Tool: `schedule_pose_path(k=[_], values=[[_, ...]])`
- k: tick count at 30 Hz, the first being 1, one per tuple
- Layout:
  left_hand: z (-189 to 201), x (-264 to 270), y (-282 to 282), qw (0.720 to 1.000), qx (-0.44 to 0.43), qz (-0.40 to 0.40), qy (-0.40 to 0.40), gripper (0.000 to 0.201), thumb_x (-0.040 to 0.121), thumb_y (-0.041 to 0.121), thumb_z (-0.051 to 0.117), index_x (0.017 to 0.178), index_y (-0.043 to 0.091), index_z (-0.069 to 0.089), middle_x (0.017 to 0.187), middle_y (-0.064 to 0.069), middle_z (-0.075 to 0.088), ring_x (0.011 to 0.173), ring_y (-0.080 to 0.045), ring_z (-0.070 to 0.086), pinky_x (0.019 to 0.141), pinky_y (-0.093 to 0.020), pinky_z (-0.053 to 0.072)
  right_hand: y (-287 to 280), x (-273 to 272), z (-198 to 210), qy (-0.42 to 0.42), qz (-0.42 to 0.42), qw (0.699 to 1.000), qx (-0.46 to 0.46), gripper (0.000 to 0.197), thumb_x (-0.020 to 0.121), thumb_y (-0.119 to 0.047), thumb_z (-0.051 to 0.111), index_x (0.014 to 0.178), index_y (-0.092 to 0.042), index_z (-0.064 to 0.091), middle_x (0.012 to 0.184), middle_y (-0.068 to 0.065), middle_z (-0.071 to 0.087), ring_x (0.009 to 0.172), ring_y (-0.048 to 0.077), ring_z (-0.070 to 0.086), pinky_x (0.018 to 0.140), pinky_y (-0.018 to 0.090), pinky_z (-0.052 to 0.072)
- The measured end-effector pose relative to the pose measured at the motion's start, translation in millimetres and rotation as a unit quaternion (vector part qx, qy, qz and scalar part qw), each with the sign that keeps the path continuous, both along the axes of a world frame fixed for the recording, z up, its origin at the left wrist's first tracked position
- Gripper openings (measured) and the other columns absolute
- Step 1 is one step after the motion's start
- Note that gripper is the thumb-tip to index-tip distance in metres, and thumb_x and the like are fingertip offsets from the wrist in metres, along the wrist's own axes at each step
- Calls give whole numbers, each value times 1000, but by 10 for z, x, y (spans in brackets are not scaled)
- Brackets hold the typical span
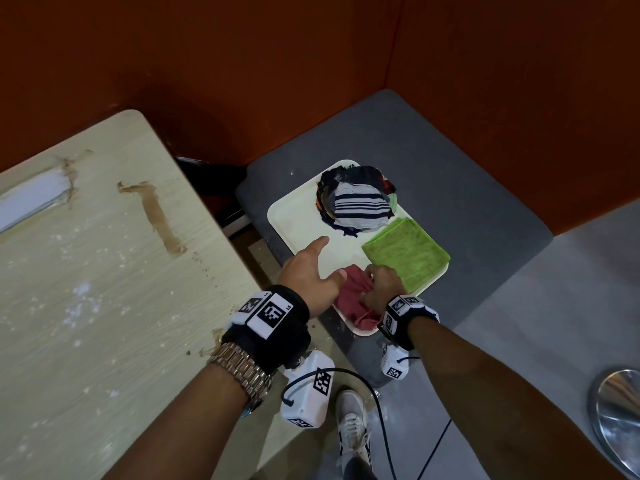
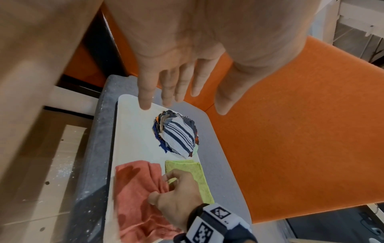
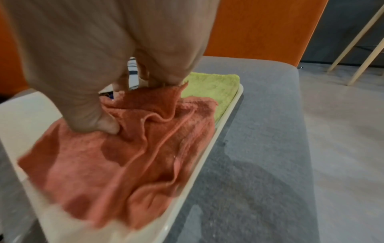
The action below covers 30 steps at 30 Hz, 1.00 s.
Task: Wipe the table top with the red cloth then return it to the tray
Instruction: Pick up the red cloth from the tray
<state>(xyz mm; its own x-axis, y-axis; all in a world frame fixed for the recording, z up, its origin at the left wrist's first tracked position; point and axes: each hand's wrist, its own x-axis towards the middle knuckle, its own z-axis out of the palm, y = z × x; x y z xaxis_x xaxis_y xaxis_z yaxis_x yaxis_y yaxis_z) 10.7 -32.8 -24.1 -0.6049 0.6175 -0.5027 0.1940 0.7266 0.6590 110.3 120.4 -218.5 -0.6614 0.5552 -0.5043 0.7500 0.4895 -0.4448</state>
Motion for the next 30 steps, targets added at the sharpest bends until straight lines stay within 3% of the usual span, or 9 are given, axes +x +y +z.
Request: schedule_pose_path(k=[3,5,9,11,15,20,23,26,30], values=[[14,7,-24,1000,-4,1,0,69,88,34,62,148,26,29,151,-1,38,139,-19,35,113,-35,33,42,45,68,40,-2,999,-7,32,58,-14,71,81,-17,49,84,6,53,73,29,54,59,28,38],[44,18,-37,1000,-4,4,-1,68,89,33,62,148,26,30,150,0,39,139,-19,36,113,-36,34,78,81,158,50,-9,998,-35,39,60,-9,68,91,-19,48,81,5,56,72,30,56,58,31,43],[115,32,-47,1000,-8,13,1,66,89,32,61,147,28,30,150,-1,39,139,-20,36,112,-38,35,171,142,314,74,-43,995,-59,58,63,-5,62,111,-34,48,96,8,62,84,29,61,74,31,52],[141,34,-36,1000,-9,15,0,66,89,32,62,147,29,31,149,-2,40,139,-21,36,112,-39,36,234,163,348,100,-36,992,-70,61,65,-1,61,118,-32,56,106,6,65,94,26,62,85,30,51],[177,43,-36,1000,-14,19,3,65,90,31,61,147,29,31,146,-5,45,136,-21,41,110,-38,39,281,157,410,149,-48,981,-117,55,70,5,63,116,-26,68,119,3,67,107,20,63,97,27,49],[209,127,-39,1000,0,24,-6,62,90,27,62,145,26,35,143,-2,48,131,-17,46,106,-33,42,241,142,688,224,-118,930,-268,49,77,13,65,118,-14,68,114,9,69,102,22,66,87,28,55],[233,142,-48,999,11,30,-5,60,90,26,62,144,25,37,144,0,47,130,-14,47,106,-33,43,220,125,868,243,-136,892,-357,42,83,7,66,119,-14,68,112,13,72,106,26,68,93,36,54],[262,160,-76,999,20,40,-11,59,89,25,63,143,24,39,142,-2,48,130,-15,47,106,-35,43,180,124,1120,258,-137,860,-419,33,90,6,56,116,-10,69,112,21,70,101,31,68,92,36,53],[324,162,-115,999,20,45,-16,61,88,26,65,143,24,38,141,-5,49,131,-18,46,107,-37,42,83,145,1468,273,-108,843,-450,36,90,9,49,115,-8,69,115,26,67,99,33,66,96,41,49]])
